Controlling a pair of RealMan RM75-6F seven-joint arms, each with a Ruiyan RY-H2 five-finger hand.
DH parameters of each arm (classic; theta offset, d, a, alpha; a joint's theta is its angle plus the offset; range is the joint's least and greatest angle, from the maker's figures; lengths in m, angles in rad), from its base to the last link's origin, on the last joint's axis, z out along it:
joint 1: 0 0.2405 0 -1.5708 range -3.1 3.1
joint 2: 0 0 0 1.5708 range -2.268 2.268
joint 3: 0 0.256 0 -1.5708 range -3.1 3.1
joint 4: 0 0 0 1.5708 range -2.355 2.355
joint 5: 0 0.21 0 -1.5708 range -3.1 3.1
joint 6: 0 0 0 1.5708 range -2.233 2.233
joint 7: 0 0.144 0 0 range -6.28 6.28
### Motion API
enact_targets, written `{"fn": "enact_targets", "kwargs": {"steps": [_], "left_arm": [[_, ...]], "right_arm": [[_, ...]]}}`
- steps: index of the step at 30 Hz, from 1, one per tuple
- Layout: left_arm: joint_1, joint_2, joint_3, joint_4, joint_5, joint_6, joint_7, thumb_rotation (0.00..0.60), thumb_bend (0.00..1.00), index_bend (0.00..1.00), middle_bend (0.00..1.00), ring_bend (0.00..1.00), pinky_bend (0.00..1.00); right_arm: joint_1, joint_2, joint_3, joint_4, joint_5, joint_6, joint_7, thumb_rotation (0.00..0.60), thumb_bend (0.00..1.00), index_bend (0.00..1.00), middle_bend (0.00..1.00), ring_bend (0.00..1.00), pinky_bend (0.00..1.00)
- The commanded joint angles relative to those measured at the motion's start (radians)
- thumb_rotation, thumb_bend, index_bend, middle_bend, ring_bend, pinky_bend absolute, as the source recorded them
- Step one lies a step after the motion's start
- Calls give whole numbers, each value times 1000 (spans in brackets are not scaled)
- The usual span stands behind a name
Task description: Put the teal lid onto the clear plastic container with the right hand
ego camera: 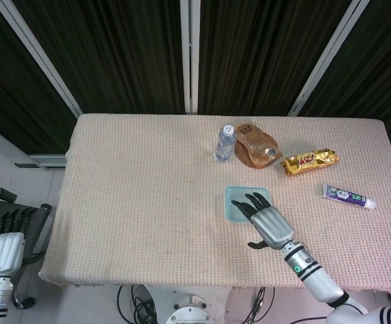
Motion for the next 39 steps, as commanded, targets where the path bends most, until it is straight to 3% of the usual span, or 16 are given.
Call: {"fn": "enact_targets", "kwargs": {"steps": [1, 8, 19, 34, 39], "left_arm": [[0, 1, 0, -2, -1, -1, 3, 600, 18, 90, 70, 12, 20], [1, 6, 0, -13, -7, -4, 14, 600, 18, 90, 70, 12, 20], [1, 9, 0, -20, -14, -9, 20, 600, 17, 90, 70, 12, 20], [1, 4, 3, -8, -12, -13, 9, 600, 17, 90, 70, 12, 20], [2, 3, 2, -6, -10, -9, 7, 600, 17, 90, 70, 12, 20]], "right_arm": [[32, 12, 46, 14, 71, -49, 13, 600, 0, 0, 183, 0, 0], [99, -28, 95, 73, 196, -140, -19, 600, 0, 0, 179, 0, 0], [149, -74, 100, 122, 284, -195, -47, 600, 0, 0, 179, 0, 0], [148, -113, 69, 154, 297, -181, -51, 600, 0, 0, 193, 0, 0], [121, -96, 68, 130, 241, -119, -27, 600, 0, 0, 192, 0, 0]]}}
